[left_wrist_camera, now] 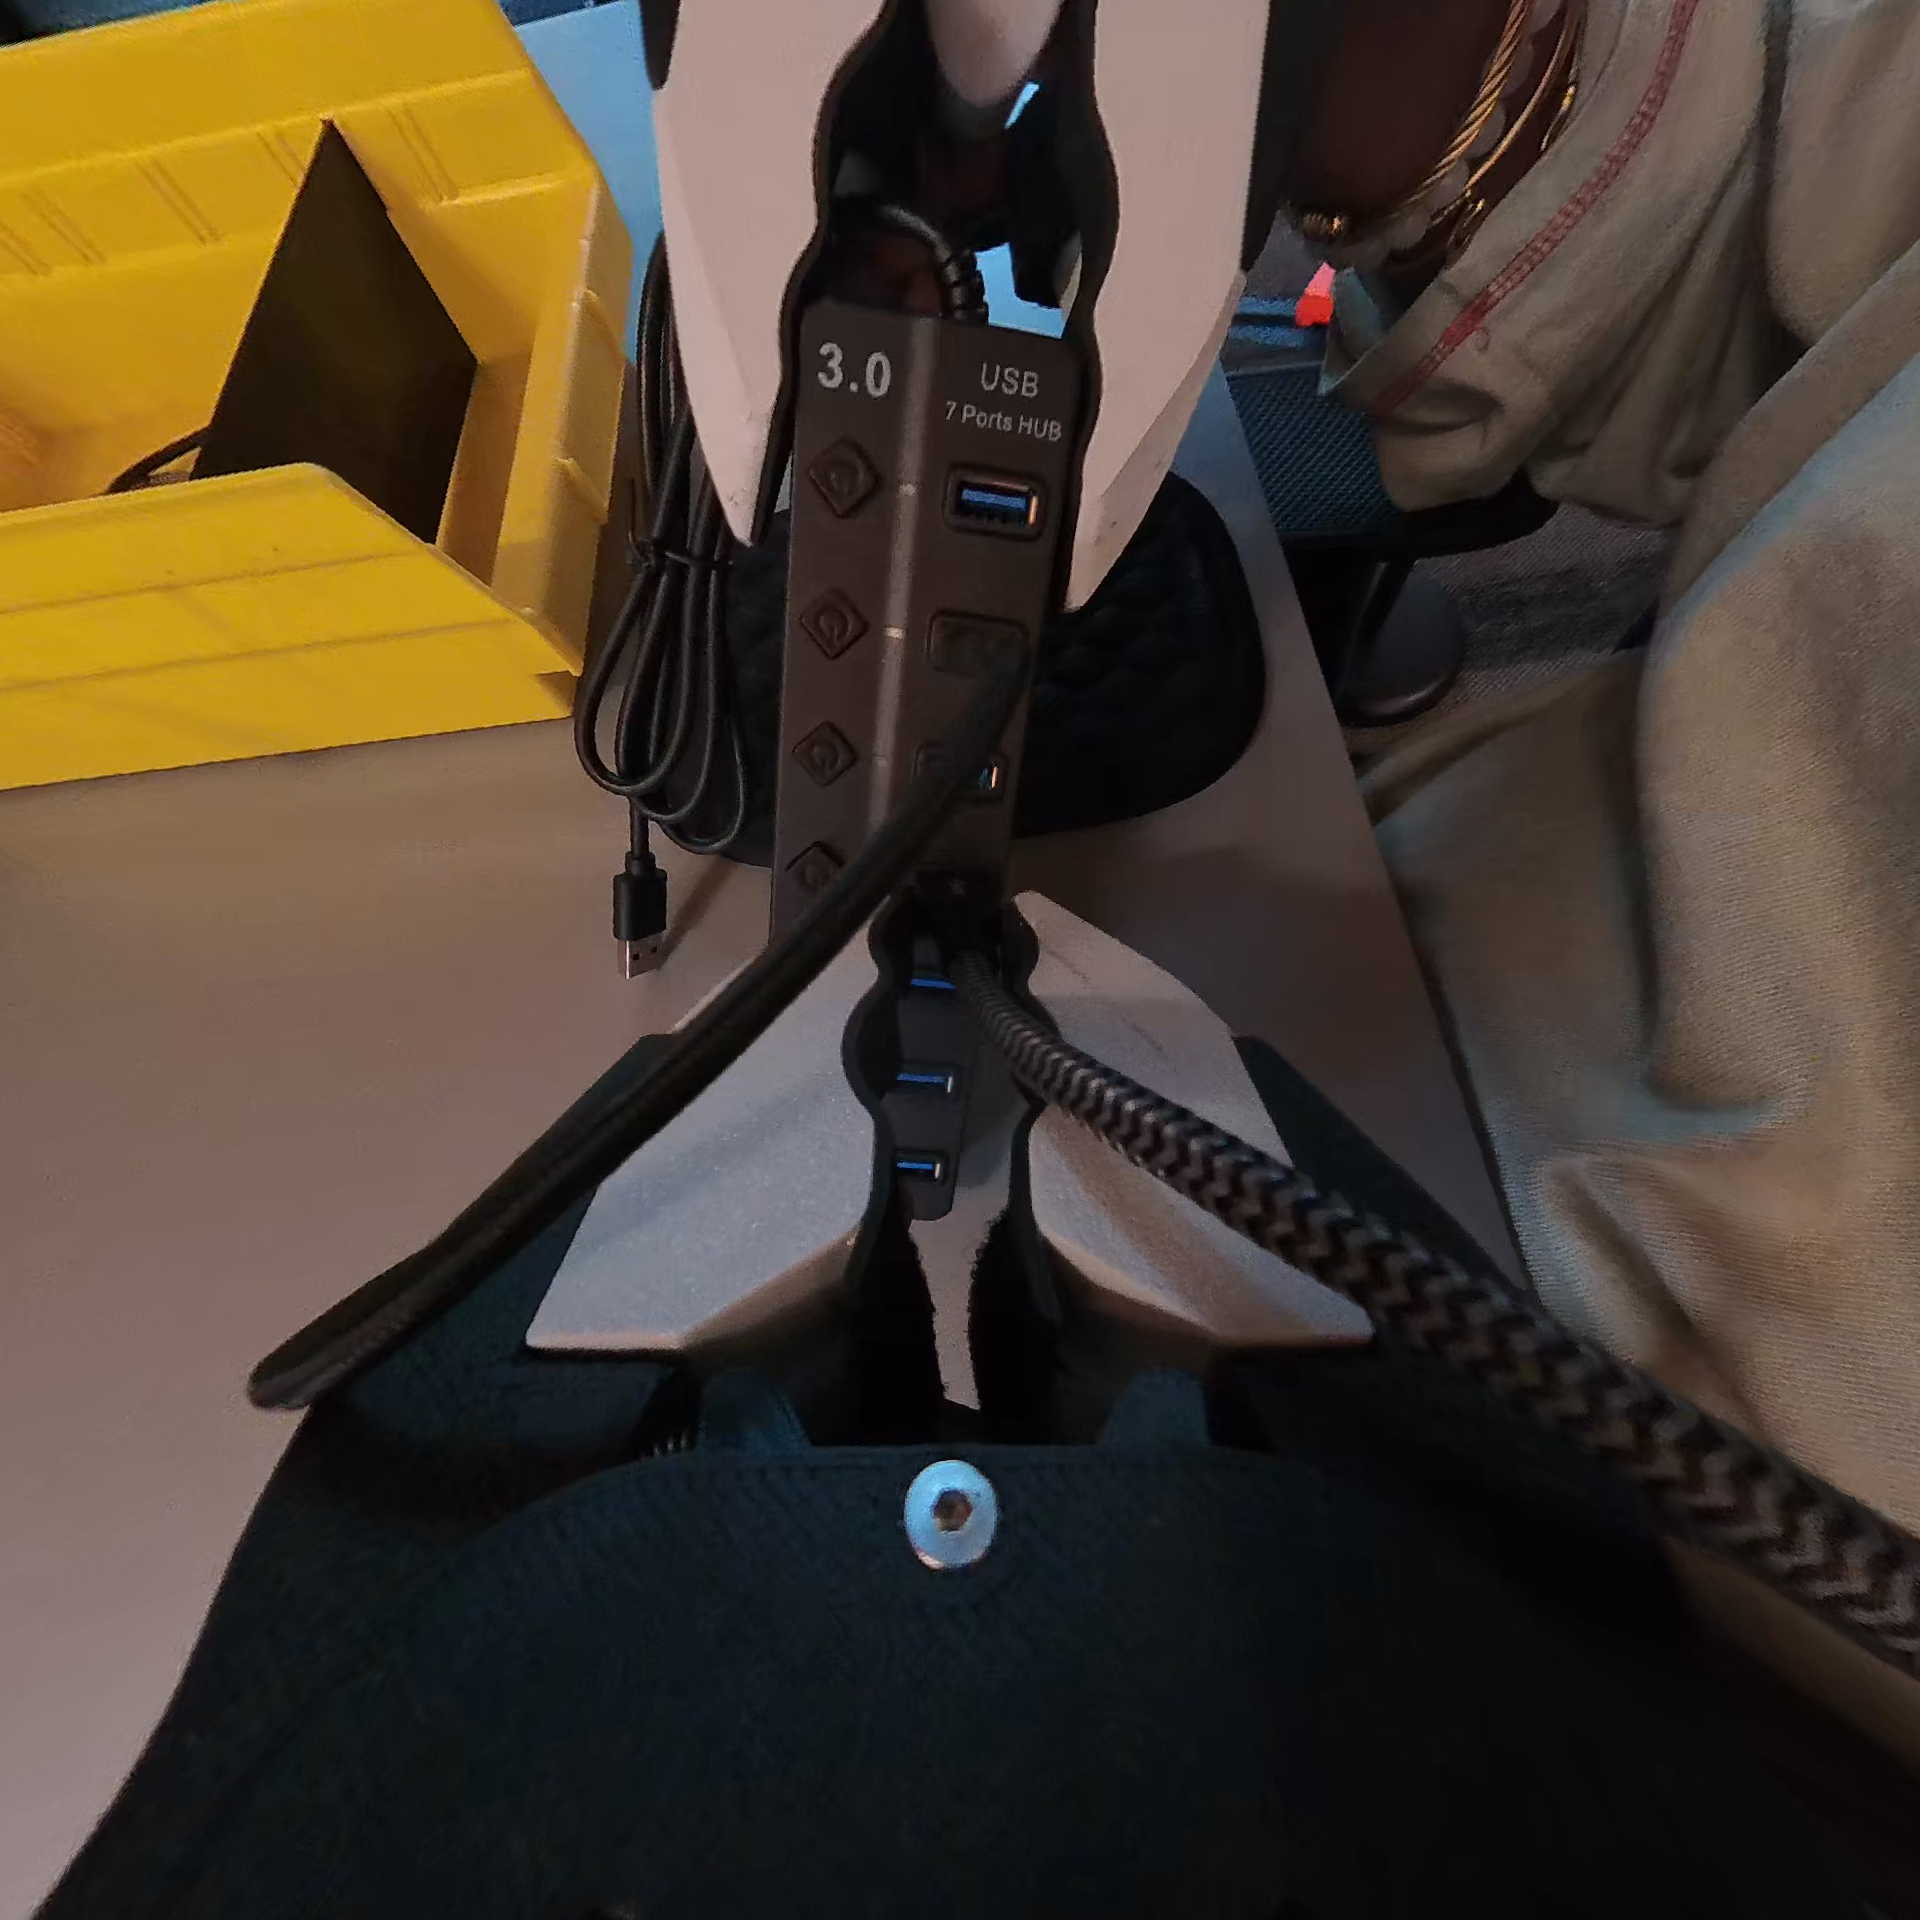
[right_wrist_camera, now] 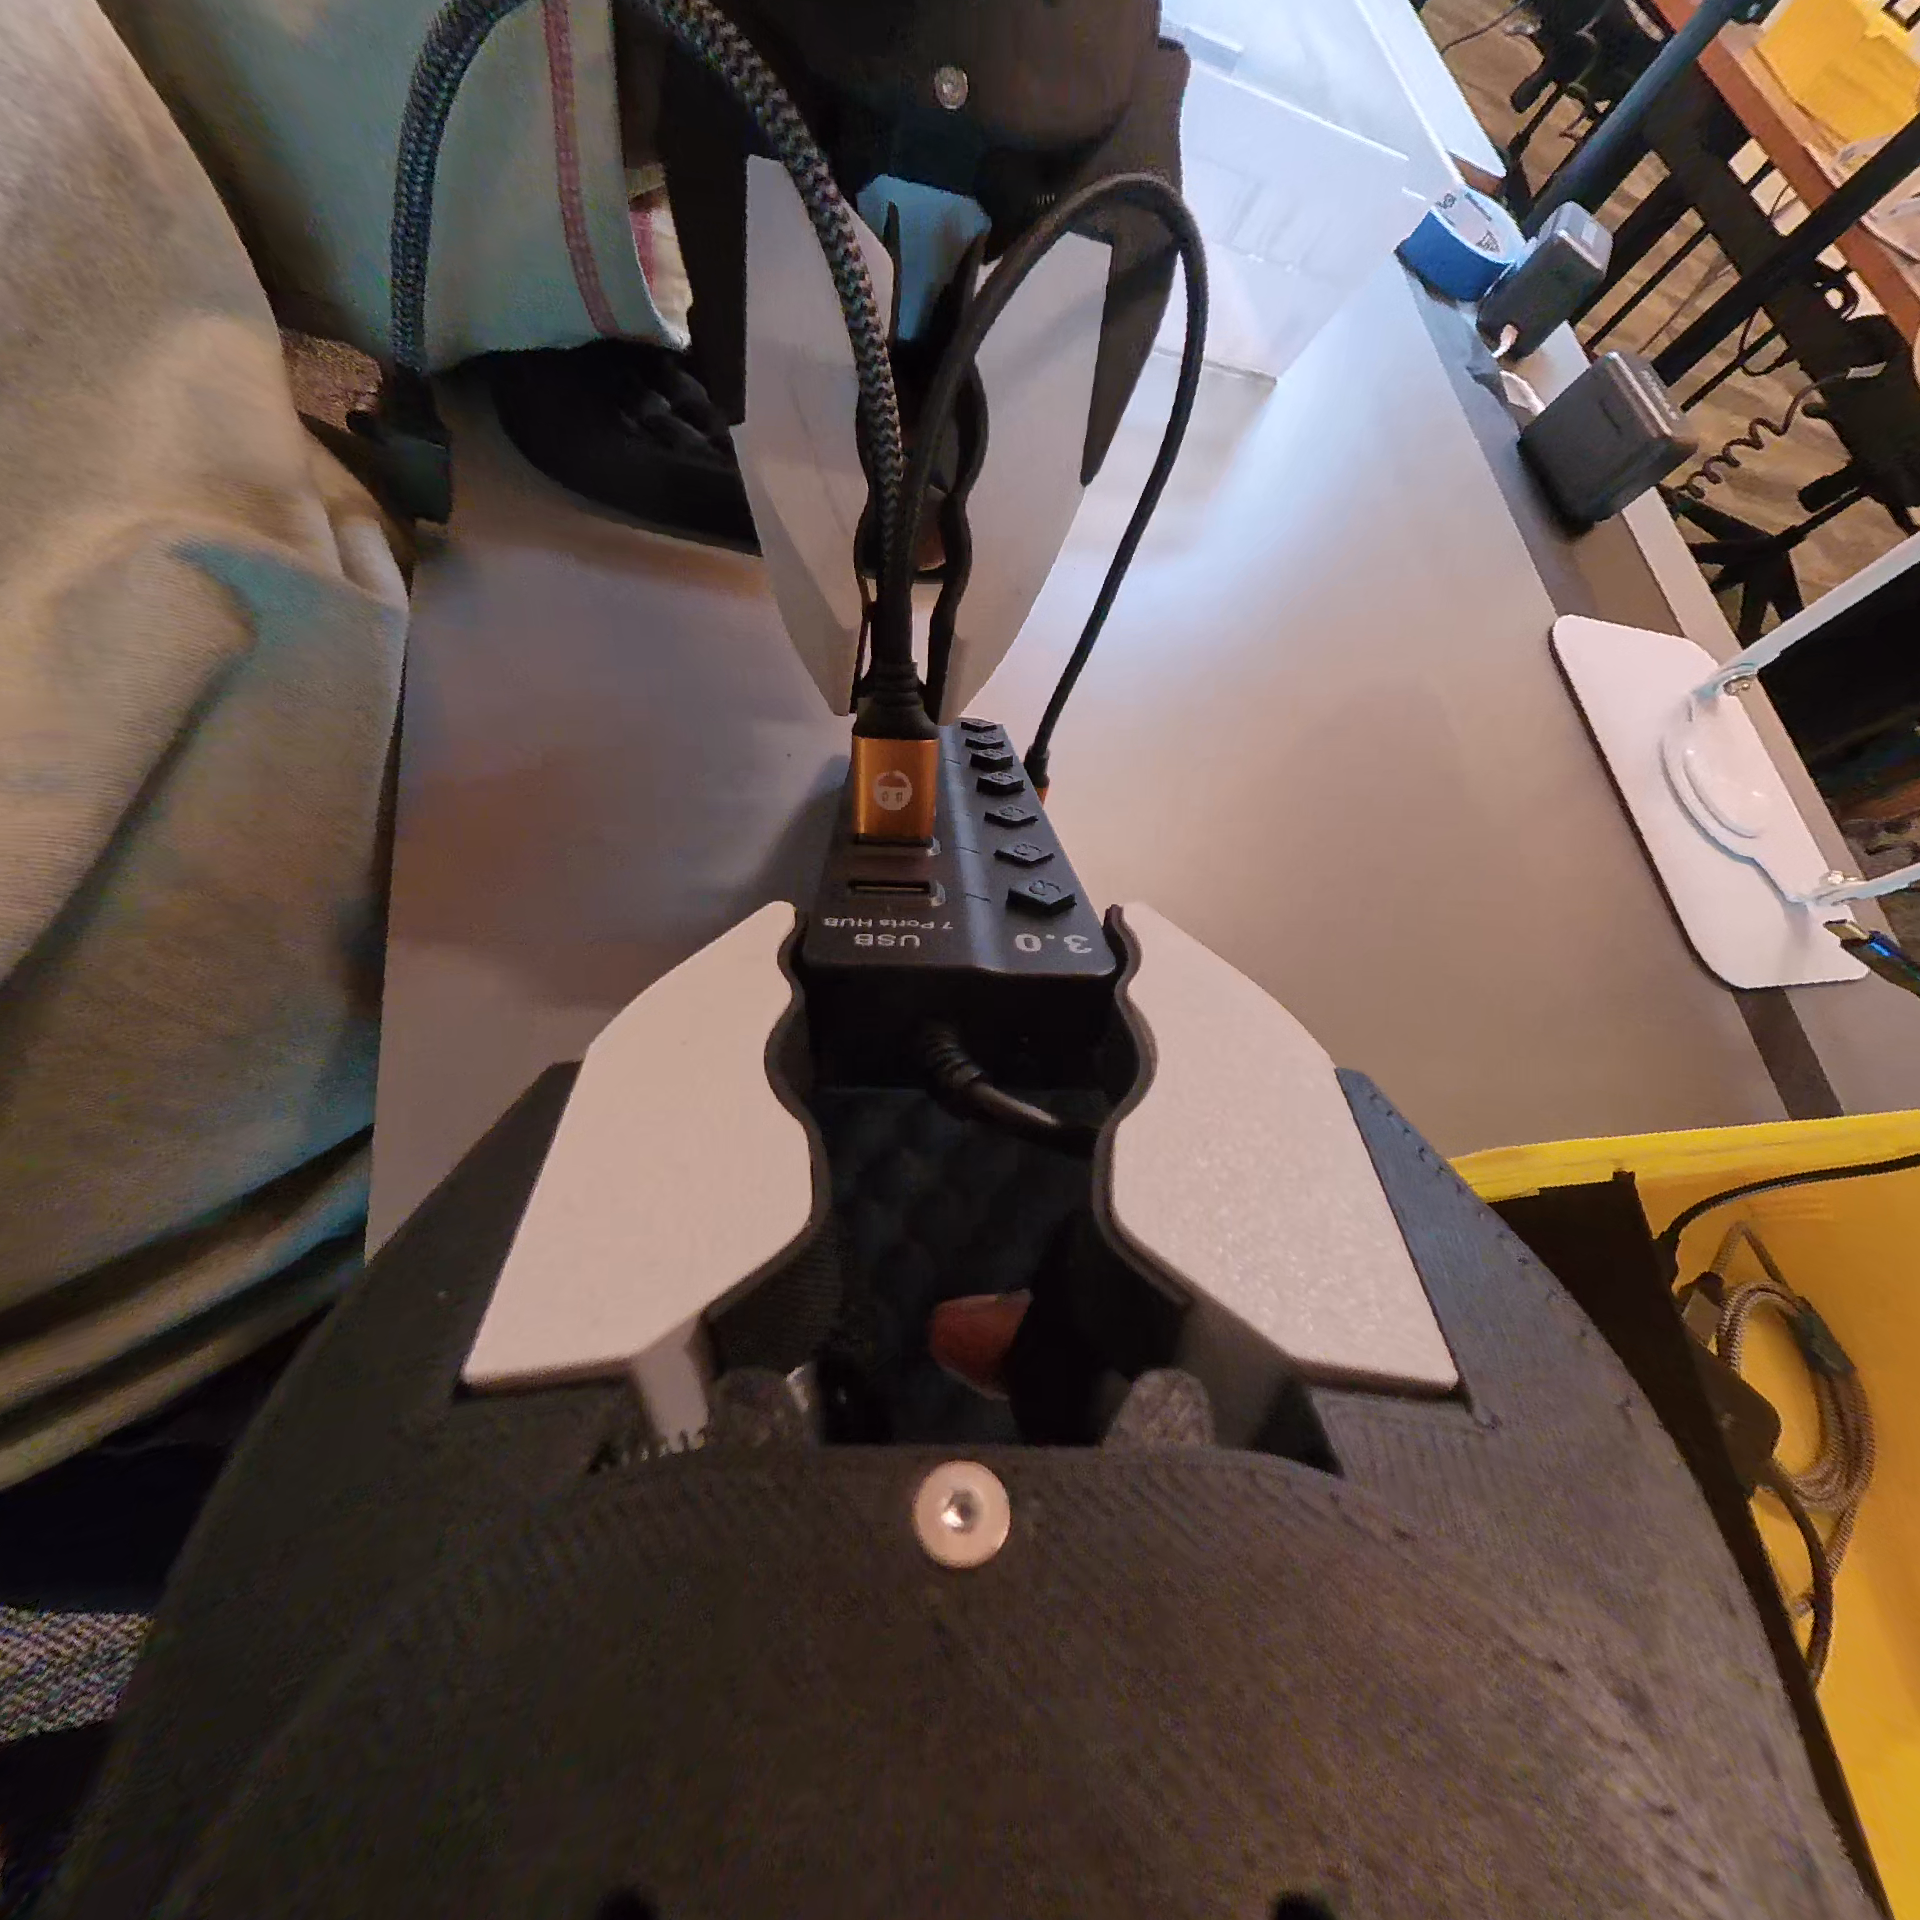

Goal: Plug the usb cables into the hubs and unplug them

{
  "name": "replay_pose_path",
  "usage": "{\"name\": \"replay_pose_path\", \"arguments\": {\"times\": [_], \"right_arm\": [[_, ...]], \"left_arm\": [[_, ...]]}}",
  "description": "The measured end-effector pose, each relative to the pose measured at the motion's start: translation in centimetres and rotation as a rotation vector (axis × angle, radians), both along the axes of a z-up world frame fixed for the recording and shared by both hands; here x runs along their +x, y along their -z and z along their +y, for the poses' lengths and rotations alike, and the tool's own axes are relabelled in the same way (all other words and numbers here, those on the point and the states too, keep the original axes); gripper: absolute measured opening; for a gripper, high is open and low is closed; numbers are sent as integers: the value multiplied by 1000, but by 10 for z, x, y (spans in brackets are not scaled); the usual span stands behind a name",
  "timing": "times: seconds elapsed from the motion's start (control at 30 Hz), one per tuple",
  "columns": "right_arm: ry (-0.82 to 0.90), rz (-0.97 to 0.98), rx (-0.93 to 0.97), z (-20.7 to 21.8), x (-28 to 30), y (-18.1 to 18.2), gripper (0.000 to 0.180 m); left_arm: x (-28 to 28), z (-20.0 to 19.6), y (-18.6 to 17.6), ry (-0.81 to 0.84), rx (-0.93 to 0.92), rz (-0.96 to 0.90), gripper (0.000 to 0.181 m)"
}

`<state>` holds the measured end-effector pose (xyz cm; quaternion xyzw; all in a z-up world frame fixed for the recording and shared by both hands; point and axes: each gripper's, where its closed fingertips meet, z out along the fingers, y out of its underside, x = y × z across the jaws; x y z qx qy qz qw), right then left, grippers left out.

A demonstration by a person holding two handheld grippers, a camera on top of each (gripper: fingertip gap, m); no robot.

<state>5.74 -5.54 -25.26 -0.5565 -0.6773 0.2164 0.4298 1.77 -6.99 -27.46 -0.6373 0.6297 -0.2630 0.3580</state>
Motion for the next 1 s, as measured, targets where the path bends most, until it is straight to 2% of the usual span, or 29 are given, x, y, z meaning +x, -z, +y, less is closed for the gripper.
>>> {"name": "replay_pose_path", "arguments": {"times": [0.03, 0.13, 0.17, 0.23, 0.3, 0.37, 0.43, 0.47, 0.53, 0.63, 0.73, 0.8, 0.87, 0.93, 1.0], "right_arm": [[2, -6, 3, 0, 0, 0, 54], [-17, 0, 29, -4, -9, -6, 55], [-23, -18, 74, -4, -10, -6, 55], [-61, -47, 150, -7, -16, -7, 55], [-105, -65, 181, -13, -22, -9, 55], [-140, -87, 206, -18, -29, -11, 55], [-160, -112, 237, -23, -36, -12, 55], [-164, -121, 264, -24, -38, -15, 55], [-152, -106, 362, -23, -44, -24, 55], [-110, 158, 553, -23, -55, -75, 62], [-75, 631, 663, -38, -43, -141, 49], [-5, 917, 502, -38, -29, -162, 40], [66, 1042, 247, -26, -34, -152, 43], [132, 1019, 63, -15, -59, -124, 52], [168, 939, -1, -11, -89, -98, 55]], "left_arm": [[0, 0, 0, -2, 5, -6, 16], [3, 1, 7, 19, 110, -31, 18], [5, 2, 1, 21, 178, -110, 40], [3, 3, -3, -12, 259, -177, 64], [-3, 8, 5, -59, 335, -131, 79], [-5, 10, 15, -70, 389, -93, 78], [-4, 12, 25, -72, 429, -55, 67], [-6, 18, 22, -106, 496, -44, 56], [-11, 24, 13, -145, 552, -49, 55], [-17, 25, -15, -220, 531, -236, 55], [-35, 36, -47, -380, 500, -440, 53], [-52, 43, -68, -495, 501, -573, 54], [-70, 51, -82, -621, 539, -656, 54], [-84, 58, -86, -740, 628, -641, 55], [-91, 58, -91, -802, 699, -635, 54]]}}
